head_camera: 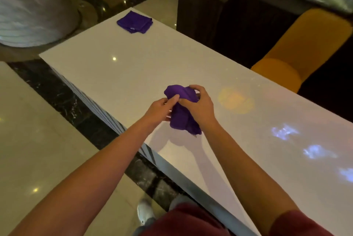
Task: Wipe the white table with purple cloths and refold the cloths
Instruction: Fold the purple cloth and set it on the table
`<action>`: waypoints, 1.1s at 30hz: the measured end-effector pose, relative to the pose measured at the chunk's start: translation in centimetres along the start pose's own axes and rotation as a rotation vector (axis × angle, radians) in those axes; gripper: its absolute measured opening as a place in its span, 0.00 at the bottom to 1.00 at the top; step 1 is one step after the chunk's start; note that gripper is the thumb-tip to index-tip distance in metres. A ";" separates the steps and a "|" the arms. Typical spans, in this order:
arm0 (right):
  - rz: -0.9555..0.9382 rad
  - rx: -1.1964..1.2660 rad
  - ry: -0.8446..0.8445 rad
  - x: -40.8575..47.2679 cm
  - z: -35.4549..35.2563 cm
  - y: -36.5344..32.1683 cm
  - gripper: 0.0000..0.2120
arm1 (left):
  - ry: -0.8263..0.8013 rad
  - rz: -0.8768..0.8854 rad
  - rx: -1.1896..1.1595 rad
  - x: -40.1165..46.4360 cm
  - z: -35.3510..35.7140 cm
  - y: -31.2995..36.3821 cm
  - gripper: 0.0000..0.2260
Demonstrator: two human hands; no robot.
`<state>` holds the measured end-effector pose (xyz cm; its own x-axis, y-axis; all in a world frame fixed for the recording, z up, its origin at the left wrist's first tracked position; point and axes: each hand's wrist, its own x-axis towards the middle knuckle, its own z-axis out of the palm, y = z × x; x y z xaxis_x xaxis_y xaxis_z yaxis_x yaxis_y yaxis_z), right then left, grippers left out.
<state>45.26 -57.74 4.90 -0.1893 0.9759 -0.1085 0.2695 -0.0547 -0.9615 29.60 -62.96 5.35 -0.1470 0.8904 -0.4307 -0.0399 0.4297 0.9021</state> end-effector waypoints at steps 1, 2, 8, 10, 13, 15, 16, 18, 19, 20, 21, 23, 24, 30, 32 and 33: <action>-0.002 0.064 0.014 -0.3 1.2 -1.0 0.27 | -0.030 0.014 -0.023 0.0 -1.0 1.0 0.24; -0.015 0.104 0.023 -0.5 2.3 -1.9 0.26 | -0.042 0.040 -0.040 -0.1 -2.0 1.8 0.24; -0.003 0.377 0.015 1.6 7.1 -3.6 0.20 | -0.055 0.199 -0.060 2.8 -7.7 5.9 0.19; 0.101 0.598 0.045 3.4 8.8 -3.3 0.18 | -0.083 0.243 0.064 4.7 -9.1 7.6 0.18; 0.238 0.885 0.117 7.4 11.7 -2.5 0.23 | -0.104 0.292 0.188 8.4 -11.1 10.1 0.15; 0.357 0.941 0.076 10.5 14.0 -2.4 0.27 | -0.098 0.254 0.169 10.8 -12.7 11.5 0.13; 0.440 0.941 0.048 11.9 15.2 -2.2 0.28 | -0.099 0.227 0.149 12.1 -13.7 12.2 0.12; 0.570 0.938 0.001 14.7 17.6 -2.2 0.30 | -0.119 0.190 0.103 14.7 -15.8 13.5 0.10; 0.601 0.942 -0.029 16.2 18.7 -2.5 0.32 | -0.134 0.173 0.067 16.1 -16.9 14.2 0.10; 0.618 0.952 -0.061 17.6 19.7 -2.8 0.34 | -0.144 0.153 0.019 17.6 -18.1 15.0 0.10; 0.624 0.964 -0.082 19.0 20.4 -3.2 0.36 | -0.156 0.127 -0.038 19.1 -19.2 15.7 0.10; 0.637 1.007 -0.107 21.2 21.3 -3.6 0.38 | -0.188 0.085 -0.100 21.9 -20.9 16.8 0.11; 0.630 1.019 -0.106 22.3 21.5 -3.8 0.38 | -0.197 0.081 -0.076 23.5 -21.6 17.2 0.11; 0.522 0.821 0.170 29.1 21.7 -4.7 0.23 | -0.153 0.094 0.231 34.3 -25.8 18.9 0.17; 0.440 0.684 0.269 31.2 21.4 -5.1 0.26 | -0.154 0.056 0.263 37.9 -27.0 19.3 0.19; 0.415 0.592 0.298 32.1 21.5 -5.5 0.30 | -0.167 0.030 0.259 39.7 -27.5 19.5 0.21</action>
<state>17.36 -30.61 1.30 0.1013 0.8619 -0.4969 -0.3015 -0.4494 -0.8409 -4.23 -23.42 6.58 0.0211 0.9064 -0.4219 0.2183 0.4076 0.8867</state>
